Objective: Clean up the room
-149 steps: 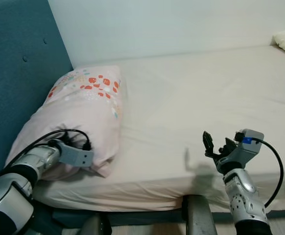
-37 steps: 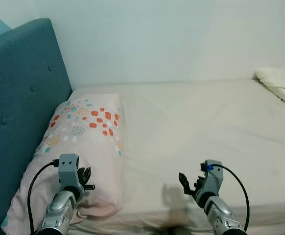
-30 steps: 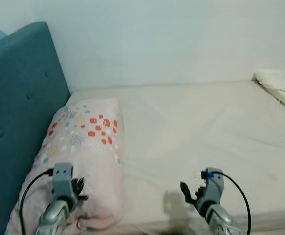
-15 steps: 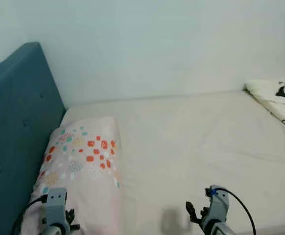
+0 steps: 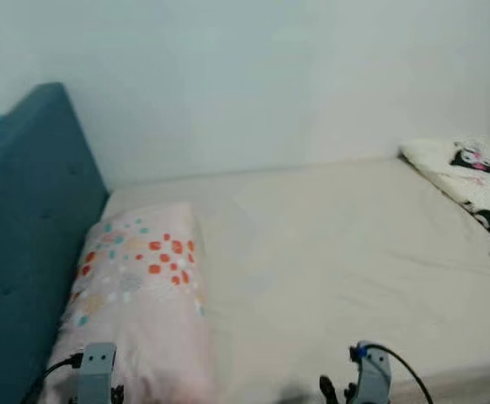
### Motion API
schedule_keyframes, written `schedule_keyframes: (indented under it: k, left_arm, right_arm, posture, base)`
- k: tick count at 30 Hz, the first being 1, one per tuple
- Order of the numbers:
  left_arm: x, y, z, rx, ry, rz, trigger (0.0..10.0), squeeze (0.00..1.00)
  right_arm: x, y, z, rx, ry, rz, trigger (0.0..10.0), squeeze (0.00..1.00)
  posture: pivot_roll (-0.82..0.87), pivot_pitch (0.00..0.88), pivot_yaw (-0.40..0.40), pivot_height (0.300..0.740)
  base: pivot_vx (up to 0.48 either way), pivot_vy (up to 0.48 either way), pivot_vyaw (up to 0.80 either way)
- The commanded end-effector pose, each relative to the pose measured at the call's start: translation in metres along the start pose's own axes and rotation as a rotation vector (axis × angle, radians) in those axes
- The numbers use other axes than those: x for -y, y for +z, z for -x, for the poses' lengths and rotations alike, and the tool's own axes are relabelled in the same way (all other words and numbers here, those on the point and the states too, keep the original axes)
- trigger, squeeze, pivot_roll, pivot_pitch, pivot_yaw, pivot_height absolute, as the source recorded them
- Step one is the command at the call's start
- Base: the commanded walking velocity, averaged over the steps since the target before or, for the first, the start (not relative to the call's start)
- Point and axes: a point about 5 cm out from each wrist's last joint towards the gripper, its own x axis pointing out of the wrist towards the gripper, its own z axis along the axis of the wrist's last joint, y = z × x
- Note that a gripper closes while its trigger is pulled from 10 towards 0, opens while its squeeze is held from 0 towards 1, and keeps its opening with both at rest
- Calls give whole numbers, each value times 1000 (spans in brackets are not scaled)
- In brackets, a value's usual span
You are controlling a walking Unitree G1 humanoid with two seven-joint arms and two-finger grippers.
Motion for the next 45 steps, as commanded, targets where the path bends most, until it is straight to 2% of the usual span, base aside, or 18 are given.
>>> schedule_keyframes:
  k: [1,5,11,22,27,30,40,45]
  left_arm:
    - [-2,-3,0,-26,-4,-12,10000,0]
    - [-1,-24,5,-143,18,-51,10000,0]
    - [0,-35,8,-199,25,-79,10000,0]
    - [5,-30,5,-204,-4,-111,10000,0]
    - [4,-33,6,-217,-5,-117,10000,0]
    - [4,-34,7,-221,-6,-117,10000,0]
    - [6,-40,9,-241,-14,-117,10000,0]
    - [7,-39,8,-241,-18,-116,10000,0]
  right_arm:
    - [2,-6,1,-28,-25,-17,10000,0]
    - [9,-21,6,-74,-81,-104,10000,0]
    - [9,-26,7,-88,-95,-106,10000,0]
    - [8,-33,9,-118,-98,-82,10000,0]
    - [6,-44,12,-165,-83,-14,10000,0]
    - [7,-48,13,-182,-86,-3,10000,0]
    - [23,-76,29,-302,-114,64,10000,0]
    - [24,-83,32,-323,-118,74,10000,0]
  posture:
    - [36,0,5,740]
    - [34,0,6,740]
    - [18,0,13,740]
    - [21,0,17,740]
    - [21,0,20,740]
    - [22,0,17,740]
    - [21,0,10,740]
    - [18,0,11,740]
  base:
    - [0,0,0]
    - [0,0,0]
    - [0,-187,0]
    - [0,-349,0]
    - [0,-359,0]
    - [0,-375,0]
    - [0,-480,0]
    - [0,-480,0]
